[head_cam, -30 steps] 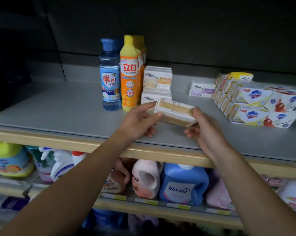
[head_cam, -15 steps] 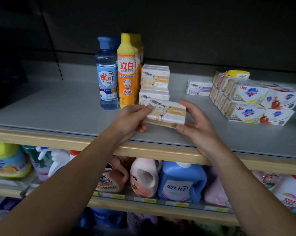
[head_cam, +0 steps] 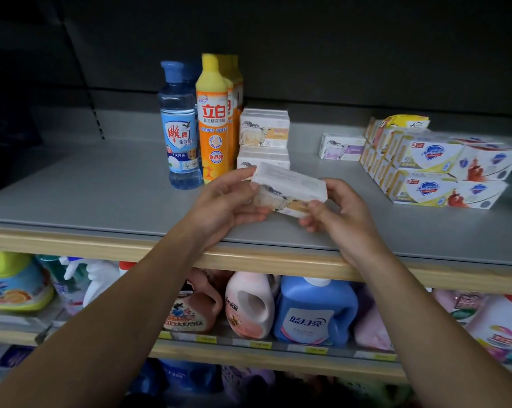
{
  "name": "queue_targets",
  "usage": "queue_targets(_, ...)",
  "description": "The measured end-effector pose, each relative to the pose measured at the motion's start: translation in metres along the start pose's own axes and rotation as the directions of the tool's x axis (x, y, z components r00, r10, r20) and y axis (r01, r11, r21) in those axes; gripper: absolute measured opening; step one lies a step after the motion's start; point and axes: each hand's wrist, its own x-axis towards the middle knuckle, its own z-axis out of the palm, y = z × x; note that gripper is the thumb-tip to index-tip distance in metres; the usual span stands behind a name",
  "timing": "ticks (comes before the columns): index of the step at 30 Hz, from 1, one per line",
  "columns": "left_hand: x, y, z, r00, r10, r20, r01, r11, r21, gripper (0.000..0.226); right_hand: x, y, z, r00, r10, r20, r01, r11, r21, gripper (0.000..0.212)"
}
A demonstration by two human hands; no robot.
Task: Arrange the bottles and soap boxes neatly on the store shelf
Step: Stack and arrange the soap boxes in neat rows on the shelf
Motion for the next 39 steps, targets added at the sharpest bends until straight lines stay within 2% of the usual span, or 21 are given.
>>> queue_targets(2, 0.001, -0.001, 0.001, 1.000, -0.007, -0.012, 0.006, 0.999, -0.043, 0.027, -0.001, -0.002, -0.002, 0.998, -0.048, 0.034, 0.050, 0.997, -0.058, 0.036)
queue_targets(5, 0.002, -0.002, 0.002, 1.000, 0.019, -0.004, -0.019, 1.000, -0.022, 0.014, -0.006, -0.005, -0.001, 0.991, -0.074, 0.109, 0.092, 0.981, -0.169, 0.033)
queue_targets(11, 0.003, -0.002, 0.000, 0.999, 0.035, 0.002, -0.035, 0.999, 0.002, 0.021, -0.008, -0.004, 0.005, 0.981, -0.126, 0.149, 0.156, 0.965, -0.209, 0.052)
queue_targets(14, 0.001, -0.002, 0.000, 0.999, 0.042, 0.012, -0.042, 0.999, 0.021, 0.029, -0.008, -0.005, 0.005, 0.985, -0.131, 0.116, 0.158, 0.949, -0.273, 0.058)
queue_targets(17, -0.001, -0.003, 0.002, 0.994, 0.082, 0.066, -0.085, 0.996, 0.034, 0.041, -0.007, -0.004, 0.002, 0.995, -0.093, 0.029, 0.097, 0.954, -0.285, 0.048)
queue_targets(19, -0.002, -0.005, 0.005, 0.990, 0.132, 0.056, -0.139, 0.979, 0.147, 0.040, -0.007, -0.003, 0.000, 0.996, -0.089, -0.031, 0.077, 0.962, -0.262, 0.037)
queue_targets(22, -0.001, -0.007, 0.007, 0.976, 0.219, -0.014, -0.187, 0.862, 0.470, 0.032, -0.006, -0.004, 0.000, 0.989, -0.118, -0.085, 0.086, 0.947, -0.309, 0.029)
queue_targets(24, 0.002, -0.009, 0.006, 0.964, 0.265, -0.036, -0.187, 0.766, 0.615, 0.038, -0.005, -0.003, 0.000, 0.992, -0.076, -0.098, 0.042, 0.950, -0.308, 0.028)
queue_targets(28, 0.003, -0.010, 0.005, 0.953, 0.300, -0.045, -0.171, 0.651, 0.739, 0.043, -0.004, -0.003, 0.000, 0.996, -0.008, -0.088, -0.023, 0.938, -0.345, 0.026)
queue_targets(32, 0.003, -0.008, 0.003, 0.955, 0.292, -0.059, -0.134, 0.598, 0.790, 0.043, -0.003, -0.009, 0.003, 0.993, -0.004, -0.117, -0.048, 0.893, -0.448, 0.049)
queue_targets(34, 0.001, -0.002, -0.005, 0.966, 0.259, -0.024, -0.107, 0.481, 0.870, 0.048, -0.002, -0.014, 0.005, 0.994, -0.090, -0.064, 0.033, 0.799, -0.600, 0.054)
queue_targets(36, -0.001, 0.005, -0.019, 0.978, 0.209, 0.007, -0.074, 0.313, 0.947, 0.052, 0.001, -0.020, 0.007, 0.987, -0.150, 0.050, 0.137, 0.657, -0.741, 0.056)
queue_targets(39, -0.007, 0.010, -0.042, 0.990, 0.140, 0.033, -0.043, 0.064, 0.997, 0.053, 0.012, -0.027, 0.014, 0.971, -0.066, 0.232, 0.235, 0.458, -0.857, 0.061)
